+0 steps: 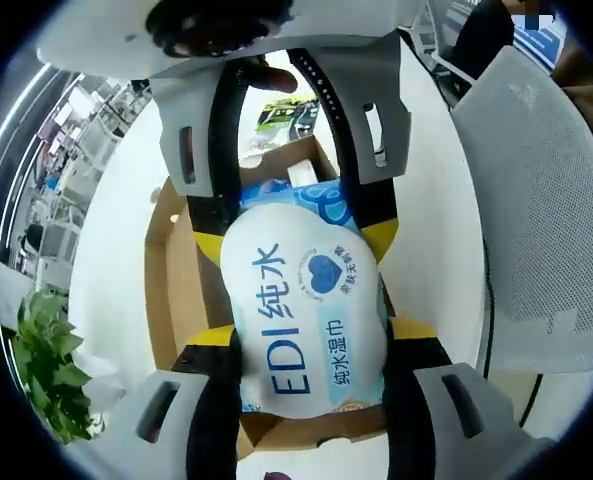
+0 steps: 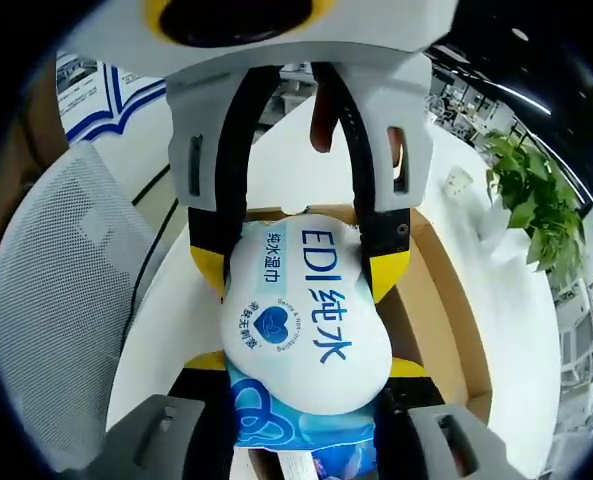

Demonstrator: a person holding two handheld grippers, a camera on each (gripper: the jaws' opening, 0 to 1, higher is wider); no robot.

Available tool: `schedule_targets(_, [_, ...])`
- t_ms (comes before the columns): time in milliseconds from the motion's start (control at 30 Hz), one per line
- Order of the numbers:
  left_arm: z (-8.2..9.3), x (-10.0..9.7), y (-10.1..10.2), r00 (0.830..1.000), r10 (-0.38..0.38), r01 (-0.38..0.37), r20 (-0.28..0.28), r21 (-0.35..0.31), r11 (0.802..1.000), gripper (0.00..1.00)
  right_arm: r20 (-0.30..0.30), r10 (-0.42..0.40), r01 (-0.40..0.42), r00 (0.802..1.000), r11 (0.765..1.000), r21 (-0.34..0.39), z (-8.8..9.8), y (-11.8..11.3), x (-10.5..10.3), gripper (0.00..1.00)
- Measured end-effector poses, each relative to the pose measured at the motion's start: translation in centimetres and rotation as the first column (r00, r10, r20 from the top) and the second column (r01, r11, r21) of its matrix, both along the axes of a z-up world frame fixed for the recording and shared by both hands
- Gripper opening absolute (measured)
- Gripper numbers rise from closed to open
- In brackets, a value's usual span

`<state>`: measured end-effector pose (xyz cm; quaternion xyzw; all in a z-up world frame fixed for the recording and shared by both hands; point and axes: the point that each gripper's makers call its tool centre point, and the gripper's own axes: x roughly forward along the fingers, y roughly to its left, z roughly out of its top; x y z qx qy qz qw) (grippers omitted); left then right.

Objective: Operate the shoe box by opening the lid, removing the specified soft item, and placing it in the target area until the item is outside and the box remains undamaged.

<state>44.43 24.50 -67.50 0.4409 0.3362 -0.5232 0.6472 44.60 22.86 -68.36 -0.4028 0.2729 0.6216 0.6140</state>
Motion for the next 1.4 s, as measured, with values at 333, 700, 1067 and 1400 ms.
schedule_targets(333, [0.7,-0.4,-3.2,0.999,-0.051,0.051,0.013,-0.002,0.999,0.56,0.01,-0.05,0.05,0.999,0.999,-0.001,0.7,-3.2,-0.4,0.51])
schedule_targets(700, [1.3,-0.8,-6.3,0.995,-0.094,0.094,0.029,-0.002,0.996,0.56,0.026,-0.094,0.094,0.995,0.996,-0.001,1.3,-6.2,-0.8,0.51])
schedule_targets(1067, [1.9,-0.6,-9.4,0.989,-0.14,0.14,0.051,0.004,0.99,0.56,0.049,-0.139,0.139,0.989,0.99,0.008,2.0,-9.4,-0.7,0.51])
schedule_targets(1400, [2.5,0.0,-13.4,0.98,-0.189,0.189,0.068,0.005,0.982,0.56,0.064,-0.189,0.188,0.98,0.982,0.011,2.5,-13.4,-0.2,0.51])
